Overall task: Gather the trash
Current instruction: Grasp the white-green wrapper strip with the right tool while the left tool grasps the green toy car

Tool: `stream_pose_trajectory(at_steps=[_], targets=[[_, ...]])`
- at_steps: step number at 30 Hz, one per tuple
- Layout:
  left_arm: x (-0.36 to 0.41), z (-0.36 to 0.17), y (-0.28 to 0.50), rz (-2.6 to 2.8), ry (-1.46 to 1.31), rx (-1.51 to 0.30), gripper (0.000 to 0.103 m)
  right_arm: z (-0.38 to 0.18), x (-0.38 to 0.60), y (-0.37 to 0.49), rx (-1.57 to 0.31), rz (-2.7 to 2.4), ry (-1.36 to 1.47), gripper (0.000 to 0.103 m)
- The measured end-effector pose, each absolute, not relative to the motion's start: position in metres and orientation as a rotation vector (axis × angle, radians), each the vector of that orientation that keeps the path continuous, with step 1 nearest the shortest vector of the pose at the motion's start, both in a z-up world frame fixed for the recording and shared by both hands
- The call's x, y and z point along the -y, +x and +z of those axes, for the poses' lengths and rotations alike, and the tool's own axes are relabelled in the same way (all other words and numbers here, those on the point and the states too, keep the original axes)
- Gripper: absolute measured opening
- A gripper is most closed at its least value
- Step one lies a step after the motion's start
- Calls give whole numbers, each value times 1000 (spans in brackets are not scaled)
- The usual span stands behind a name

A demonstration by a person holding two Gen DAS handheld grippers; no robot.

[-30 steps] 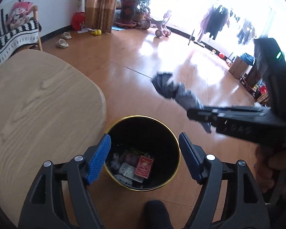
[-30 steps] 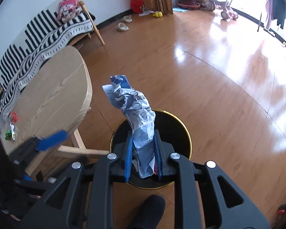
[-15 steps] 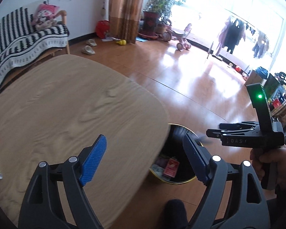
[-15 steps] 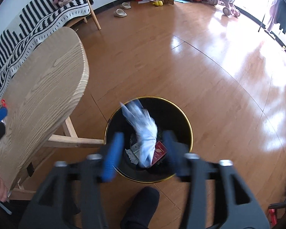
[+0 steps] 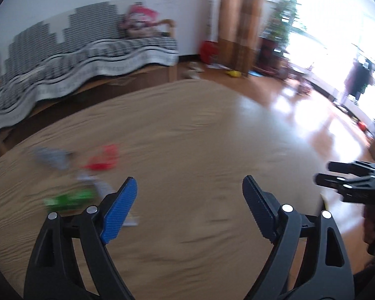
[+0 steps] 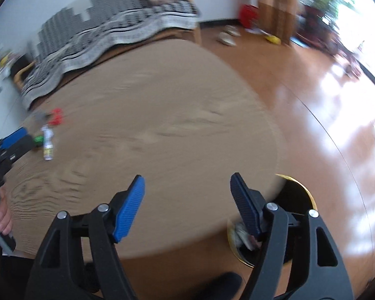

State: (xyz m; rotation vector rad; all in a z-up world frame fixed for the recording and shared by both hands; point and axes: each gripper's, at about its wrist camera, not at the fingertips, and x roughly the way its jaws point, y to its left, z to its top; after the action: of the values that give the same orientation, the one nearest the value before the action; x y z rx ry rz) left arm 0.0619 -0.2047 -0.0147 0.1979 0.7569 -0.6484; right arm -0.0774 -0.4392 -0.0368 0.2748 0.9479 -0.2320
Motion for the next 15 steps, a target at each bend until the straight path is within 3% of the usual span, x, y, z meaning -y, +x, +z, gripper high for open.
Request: stream_pose_trajectory(at_steps=[7, 15], targets=[[94, -27, 117, -433, 172, -756, 85, -44, 334, 2, -955, -43, 174, 69], [35, -40, 134, -380, 150, -774, 90, -71, 240, 75, -976, 80, 104, 69]])
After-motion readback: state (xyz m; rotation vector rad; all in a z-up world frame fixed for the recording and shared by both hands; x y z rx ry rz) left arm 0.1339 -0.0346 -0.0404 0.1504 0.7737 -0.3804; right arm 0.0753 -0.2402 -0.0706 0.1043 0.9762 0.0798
